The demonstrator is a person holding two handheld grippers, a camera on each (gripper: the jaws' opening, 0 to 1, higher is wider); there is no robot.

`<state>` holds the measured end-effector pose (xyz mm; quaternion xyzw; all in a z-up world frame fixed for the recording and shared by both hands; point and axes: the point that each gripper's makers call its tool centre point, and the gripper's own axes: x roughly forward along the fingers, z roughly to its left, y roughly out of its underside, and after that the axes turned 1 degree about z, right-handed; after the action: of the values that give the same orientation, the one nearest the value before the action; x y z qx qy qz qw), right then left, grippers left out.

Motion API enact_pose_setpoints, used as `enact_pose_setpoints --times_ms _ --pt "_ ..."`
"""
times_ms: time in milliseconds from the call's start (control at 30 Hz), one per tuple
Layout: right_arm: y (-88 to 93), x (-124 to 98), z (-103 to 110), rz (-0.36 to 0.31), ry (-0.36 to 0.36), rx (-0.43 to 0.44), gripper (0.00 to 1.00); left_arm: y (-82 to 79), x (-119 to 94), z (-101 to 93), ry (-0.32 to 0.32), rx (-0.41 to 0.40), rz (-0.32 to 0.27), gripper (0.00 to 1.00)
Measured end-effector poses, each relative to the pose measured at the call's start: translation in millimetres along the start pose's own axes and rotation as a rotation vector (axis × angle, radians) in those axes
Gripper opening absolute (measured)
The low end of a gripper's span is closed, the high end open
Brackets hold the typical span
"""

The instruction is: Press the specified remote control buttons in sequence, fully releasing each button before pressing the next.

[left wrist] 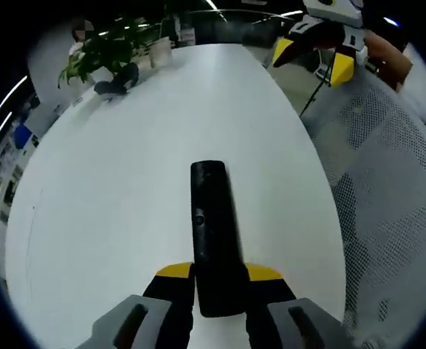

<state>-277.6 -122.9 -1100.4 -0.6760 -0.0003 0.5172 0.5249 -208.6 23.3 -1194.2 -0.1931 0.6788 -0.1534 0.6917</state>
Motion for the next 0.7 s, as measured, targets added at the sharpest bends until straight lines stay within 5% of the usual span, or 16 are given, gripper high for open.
enact_pose_setpoints --times_ms 500,700 --pt "6.8 26.5 25.2 0.174 -0.183 -0.19 0.12 -0.7 -0.7 -33.7 -0.009 -0.037 -0.064 0.24" --pt "4.6 28.9 31.2 0.21 -0.218 -0.262 0.1 1.5 -2.2 -47.6 -0.001 -0.021 -0.072 0.24"
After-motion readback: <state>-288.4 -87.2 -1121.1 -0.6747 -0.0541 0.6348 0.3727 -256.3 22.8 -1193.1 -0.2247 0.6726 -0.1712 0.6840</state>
